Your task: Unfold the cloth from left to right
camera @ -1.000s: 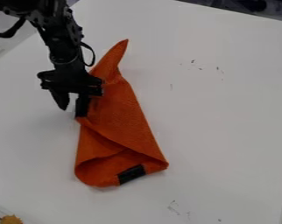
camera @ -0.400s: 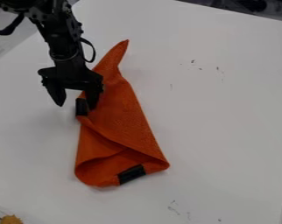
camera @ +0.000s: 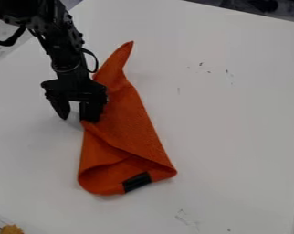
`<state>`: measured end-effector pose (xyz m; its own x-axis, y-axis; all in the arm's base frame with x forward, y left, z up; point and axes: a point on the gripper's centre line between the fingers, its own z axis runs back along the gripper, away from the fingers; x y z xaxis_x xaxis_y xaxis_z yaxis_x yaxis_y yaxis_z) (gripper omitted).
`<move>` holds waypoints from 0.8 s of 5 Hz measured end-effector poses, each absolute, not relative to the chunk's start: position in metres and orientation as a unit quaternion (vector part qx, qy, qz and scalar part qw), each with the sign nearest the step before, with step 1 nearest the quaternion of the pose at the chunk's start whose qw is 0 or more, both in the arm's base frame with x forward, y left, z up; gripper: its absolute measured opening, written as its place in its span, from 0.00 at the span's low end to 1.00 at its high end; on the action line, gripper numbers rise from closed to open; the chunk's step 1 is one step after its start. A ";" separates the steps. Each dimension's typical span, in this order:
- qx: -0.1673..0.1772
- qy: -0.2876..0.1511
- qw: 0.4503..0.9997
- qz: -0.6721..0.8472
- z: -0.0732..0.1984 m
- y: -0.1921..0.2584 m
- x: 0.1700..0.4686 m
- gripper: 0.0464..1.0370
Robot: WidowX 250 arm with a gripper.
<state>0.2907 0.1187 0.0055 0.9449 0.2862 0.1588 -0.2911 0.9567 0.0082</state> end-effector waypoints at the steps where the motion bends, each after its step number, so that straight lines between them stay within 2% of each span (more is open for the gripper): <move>1: 0.017 -0.082 0.985 0.149 0.006 0.119 0.292 0.64; 2: 0.023 -0.074 0.986 0.146 0.006 0.118 0.291 0.35; 3: 0.040 -0.063 0.986 0.147 0.011 0.119 0.290 0.14; 4: 0.063 -0.078 0.985 0.144 0.031 0.114 0.297 0.05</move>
